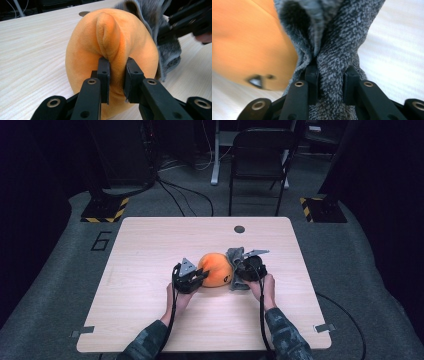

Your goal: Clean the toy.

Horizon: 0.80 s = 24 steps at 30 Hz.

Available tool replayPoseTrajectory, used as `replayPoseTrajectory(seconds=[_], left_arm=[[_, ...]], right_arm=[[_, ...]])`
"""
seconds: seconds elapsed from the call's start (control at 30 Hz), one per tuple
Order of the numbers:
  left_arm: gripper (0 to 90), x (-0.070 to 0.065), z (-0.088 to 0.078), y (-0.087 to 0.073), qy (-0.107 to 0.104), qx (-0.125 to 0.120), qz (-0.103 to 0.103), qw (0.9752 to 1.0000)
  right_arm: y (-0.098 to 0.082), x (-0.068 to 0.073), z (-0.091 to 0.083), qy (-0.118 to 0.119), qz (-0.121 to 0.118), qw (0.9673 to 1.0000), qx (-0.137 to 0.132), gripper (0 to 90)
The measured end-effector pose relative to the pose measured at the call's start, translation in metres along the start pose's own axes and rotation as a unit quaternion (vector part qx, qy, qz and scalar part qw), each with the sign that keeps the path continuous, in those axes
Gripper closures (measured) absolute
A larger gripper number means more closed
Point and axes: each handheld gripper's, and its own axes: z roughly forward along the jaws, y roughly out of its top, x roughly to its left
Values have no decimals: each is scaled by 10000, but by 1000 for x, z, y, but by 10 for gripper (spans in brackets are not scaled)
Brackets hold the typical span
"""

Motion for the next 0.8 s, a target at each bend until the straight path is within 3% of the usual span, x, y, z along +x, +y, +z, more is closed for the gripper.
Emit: replayPoseTrajectory(seconds=[0.17, 0.27, 0.33, 0.43, 0.57, 0.63, 0.8], left_arm=[[766, 1, 0, 0, -37, -12, -9, 10000], [764, 1, -1, 0, -25, -47, 27, 10000], [763, 1, -1, 0, -49, -13, 64, 10000], [762, -1, -1, 1, -50, -44, 116, 9999], [760, -5, 0, 1, -17, -102, 171, 9998], [760, -7, 0, 1, -19, -115, 236, 9997], [761, -10, 0, 2, -2, -48, 356, 9994]], right_arm=[[-2, -6, 8, -19, 66, 9996, 269, 715], [4, -5, -2, -75, 34, 9999, 103, 721], [11, -3, -15, -8, 90, 9999, -87, 723], [22, 2, -36, 129, -56, 9988, -460, 723], [33, 23, -53, 385, -136, 9960, -799, 723], [36, 37, -53, 480, -325, 9950, -816, 721], [39, 67, -44, 415, -681, 9931, -861, 710]])
